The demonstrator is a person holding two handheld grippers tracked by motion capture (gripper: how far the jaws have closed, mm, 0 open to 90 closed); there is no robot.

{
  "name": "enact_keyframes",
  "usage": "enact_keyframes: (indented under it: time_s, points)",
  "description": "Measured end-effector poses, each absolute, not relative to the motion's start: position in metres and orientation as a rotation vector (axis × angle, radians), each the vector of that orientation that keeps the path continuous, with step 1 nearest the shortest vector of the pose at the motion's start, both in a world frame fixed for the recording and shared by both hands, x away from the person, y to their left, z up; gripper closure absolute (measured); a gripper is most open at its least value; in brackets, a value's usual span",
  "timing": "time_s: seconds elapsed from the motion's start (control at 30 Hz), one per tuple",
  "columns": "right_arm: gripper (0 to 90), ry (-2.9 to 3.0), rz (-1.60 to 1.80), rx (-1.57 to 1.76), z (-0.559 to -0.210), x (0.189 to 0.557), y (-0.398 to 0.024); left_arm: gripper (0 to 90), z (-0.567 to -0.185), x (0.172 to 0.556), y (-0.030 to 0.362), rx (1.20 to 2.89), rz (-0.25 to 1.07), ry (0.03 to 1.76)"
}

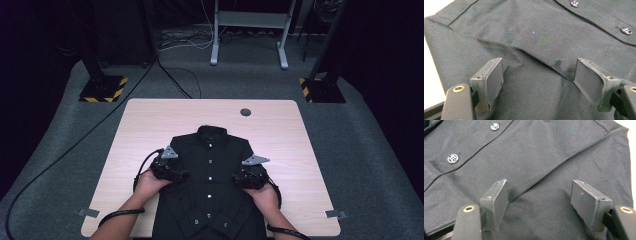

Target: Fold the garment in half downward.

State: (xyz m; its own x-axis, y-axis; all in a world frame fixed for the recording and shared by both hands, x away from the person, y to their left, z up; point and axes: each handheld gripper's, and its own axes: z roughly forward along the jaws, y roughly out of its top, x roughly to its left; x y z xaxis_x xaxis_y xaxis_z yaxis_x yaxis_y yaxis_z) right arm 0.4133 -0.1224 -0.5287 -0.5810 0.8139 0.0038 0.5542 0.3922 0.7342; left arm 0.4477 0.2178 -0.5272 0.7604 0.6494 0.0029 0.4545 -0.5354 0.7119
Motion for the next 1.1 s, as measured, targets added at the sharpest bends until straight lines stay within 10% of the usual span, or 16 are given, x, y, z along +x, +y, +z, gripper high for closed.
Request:
enact_keyframes:
  time_s: [1.1]
  points:
    - [35.7, 2.334, 0.988, 1.167, -0.527, 0.387, -0.125, 24.2, -0.526, 0.428, 0.219, 2.247, 0.332, 0.806]
